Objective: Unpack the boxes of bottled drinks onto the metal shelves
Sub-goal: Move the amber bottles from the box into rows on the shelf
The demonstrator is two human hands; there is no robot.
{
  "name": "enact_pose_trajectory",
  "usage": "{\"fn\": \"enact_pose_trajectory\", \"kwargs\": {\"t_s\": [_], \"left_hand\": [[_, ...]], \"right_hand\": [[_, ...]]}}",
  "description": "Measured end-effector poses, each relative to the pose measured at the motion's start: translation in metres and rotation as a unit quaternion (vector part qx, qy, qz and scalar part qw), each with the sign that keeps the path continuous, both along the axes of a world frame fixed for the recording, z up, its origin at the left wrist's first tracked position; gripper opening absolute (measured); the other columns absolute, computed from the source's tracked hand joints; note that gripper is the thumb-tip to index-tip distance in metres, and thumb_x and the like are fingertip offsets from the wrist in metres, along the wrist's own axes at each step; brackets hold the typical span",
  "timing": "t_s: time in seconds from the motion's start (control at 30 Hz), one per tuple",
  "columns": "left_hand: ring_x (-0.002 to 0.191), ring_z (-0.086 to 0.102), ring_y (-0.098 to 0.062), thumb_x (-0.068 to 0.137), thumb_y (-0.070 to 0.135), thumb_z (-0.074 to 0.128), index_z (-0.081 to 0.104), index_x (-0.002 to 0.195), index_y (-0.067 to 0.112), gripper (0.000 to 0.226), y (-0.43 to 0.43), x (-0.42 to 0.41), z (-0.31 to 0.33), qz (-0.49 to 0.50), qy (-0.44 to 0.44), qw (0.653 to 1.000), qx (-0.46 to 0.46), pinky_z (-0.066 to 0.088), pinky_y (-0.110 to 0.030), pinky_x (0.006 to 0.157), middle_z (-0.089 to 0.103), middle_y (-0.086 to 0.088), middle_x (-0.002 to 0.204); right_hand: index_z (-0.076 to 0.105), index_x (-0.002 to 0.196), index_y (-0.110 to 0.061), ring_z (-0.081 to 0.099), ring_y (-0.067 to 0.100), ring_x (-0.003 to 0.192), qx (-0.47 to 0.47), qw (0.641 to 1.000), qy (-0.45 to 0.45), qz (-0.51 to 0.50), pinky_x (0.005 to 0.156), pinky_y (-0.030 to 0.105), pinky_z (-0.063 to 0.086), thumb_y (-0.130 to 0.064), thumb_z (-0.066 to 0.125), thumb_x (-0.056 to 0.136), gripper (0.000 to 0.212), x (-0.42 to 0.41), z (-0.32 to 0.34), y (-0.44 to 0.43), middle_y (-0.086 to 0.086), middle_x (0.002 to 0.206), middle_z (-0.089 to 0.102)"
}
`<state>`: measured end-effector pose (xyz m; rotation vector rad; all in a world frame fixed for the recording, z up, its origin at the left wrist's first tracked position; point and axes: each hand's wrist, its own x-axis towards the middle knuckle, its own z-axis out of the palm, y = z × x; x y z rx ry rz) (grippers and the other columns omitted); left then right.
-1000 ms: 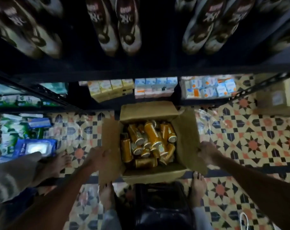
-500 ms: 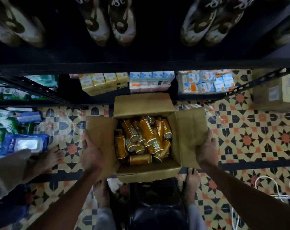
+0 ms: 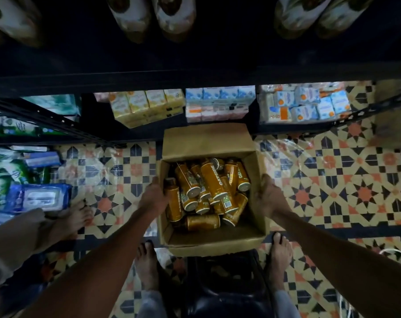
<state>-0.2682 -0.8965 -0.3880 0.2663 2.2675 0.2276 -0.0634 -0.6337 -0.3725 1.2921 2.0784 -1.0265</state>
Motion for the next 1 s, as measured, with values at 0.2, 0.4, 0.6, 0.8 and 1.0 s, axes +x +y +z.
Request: {"fn": "enact_pose_trajectory", "kwargs": {"t_s": [0.2,0.4,0.6,0.8,1.0], "left_hand": [[0.071,0.058,-0.021,0.095,0.005,0.053,-0.010,0.154,0.037,0.093,0.022,-0.037,-0.023,-0.003,0.111,0.992,0.063,0.054,-0.037,0.056,0.057,-0.015,0.103],[0.065,0.056,-0.013,0.095,-0.006,0.045,0.024,0.154,0.029,0.071,0.025,-0.034,-0.013,-0.040,0.093,0.991,0.091,0.043,-0.020,0.047,0.053,-0.006,0.096],[0.060,0.055,-0.008,0.097,-0.001,0.047,0.037,0.142,0.022,0.052,0.028,-0.032,-0.004,-0.055,0.066,0.993,0.087,0.036,-0.016,0.041,0.054,0.000,0.078],[0.067,0.059,-0.012,0.094,-0.004,0.050,0.044,0.134,0.016,0.045,0.036,-0.047,-0.019,-0.058,0.066,0.991,0.096,0.042,-0.018,0.047,0.057,-0.004,0.087],[0.084,0.061,-0.020,0.089,-0.005,0.055,0.048,0.137,0.018,0.053,0.053,-0.070,-0.016,-0.081,0.088,0.988,0.098,0.044,-0.025,0.064,0.062,-0.013,0.109]], "right_hand": [[-0.012,0.154,-0.049,0.058,0.012,0.071,0.082,0.993,0.052,0.072,0.048,0.017,0.042,-0.002,0.061,0.092,0.106,-0.059,-0.027,0.031,0.013,0.133,0.048],[0.036,0.146,-0.033,0.060,0.029,0.105,0.087,0.989,0.066,0.098,0.073,0.030,0.055,0.005,0.061,0.088,0.074,-0.064,-0.024,0.030,0.013,0.146,0.039],[0.048,0.134,-0.030,0.054,0.020,0.101,0.035,0.995,0.066,0.063,0.067,0.018,0.050,0.002,0.073,0.080,0.068,-0.055,-0.027,0.037,0.009,0.132,0.046],[0.057,0.112,-0.037,0.068,0.024,0.085,0.018,0.995,0.094,0.021,0.069,0.033,0.062,-0.010,0.055,0.099,0.031,-0.066,-0.042,0.048,0.008,0.103,0.063],[0.065,0.112,-0.016,0.062,0.026,0.092,0.018,0.993,0.115,-0.003,0.068,0.017,0.051,-0.005,0.054,0.099,0.020,-0.090,-0.020,0.061,0.006,0.099,0.062]]}}
